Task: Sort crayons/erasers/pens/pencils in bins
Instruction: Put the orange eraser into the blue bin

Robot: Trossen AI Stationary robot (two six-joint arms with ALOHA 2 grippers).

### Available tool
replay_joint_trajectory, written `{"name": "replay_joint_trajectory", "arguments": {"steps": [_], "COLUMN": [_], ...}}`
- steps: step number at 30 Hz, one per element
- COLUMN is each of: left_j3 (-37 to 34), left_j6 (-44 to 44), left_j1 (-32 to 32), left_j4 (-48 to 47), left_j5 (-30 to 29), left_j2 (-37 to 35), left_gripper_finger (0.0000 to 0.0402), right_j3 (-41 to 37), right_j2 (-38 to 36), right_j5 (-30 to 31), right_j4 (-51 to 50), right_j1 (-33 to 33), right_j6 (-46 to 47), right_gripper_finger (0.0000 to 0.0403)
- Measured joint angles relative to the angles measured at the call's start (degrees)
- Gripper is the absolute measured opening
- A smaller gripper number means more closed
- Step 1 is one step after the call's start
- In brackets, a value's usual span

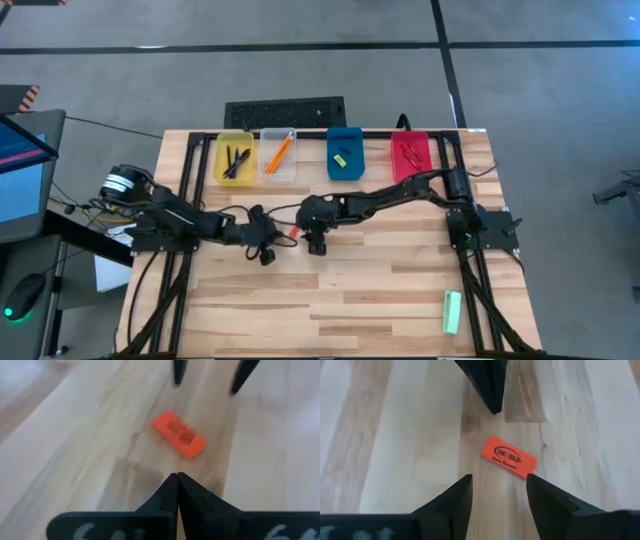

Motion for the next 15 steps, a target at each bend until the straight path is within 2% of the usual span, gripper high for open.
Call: {"name": "replay_joint_trajectory", "arguments": {"steps": [3, 7, 15], "left_j3": [0.1, 0.7, 5.5], "left_j6": [2.9, 5.1, 10.1], "left_j1": [1.7, 3.4, 5.3], "left_j4": [5.9, 11.5, 17.1], "left_j5": [4.1, 6.6, 11.3], "left_j2": [3.2, 7.3, 14.0], "left_gripper_finger": [0.0000, 0.0000, 0.0000], "right_j3": [0.0, 0.1, -0.2], "right_j2": [0.0, -1.6, -6.6], "right_j5": [2.1, 2.7, 2.9], "right_j4": [-1.0, -3.5, -12.3], "right_j1": [0.7, 1.3, 2.6], "right_j6": [-1.4, -1.6, -1.5], "right_gripper_finger": [0.0177, 0.0135, 0.0056]}}
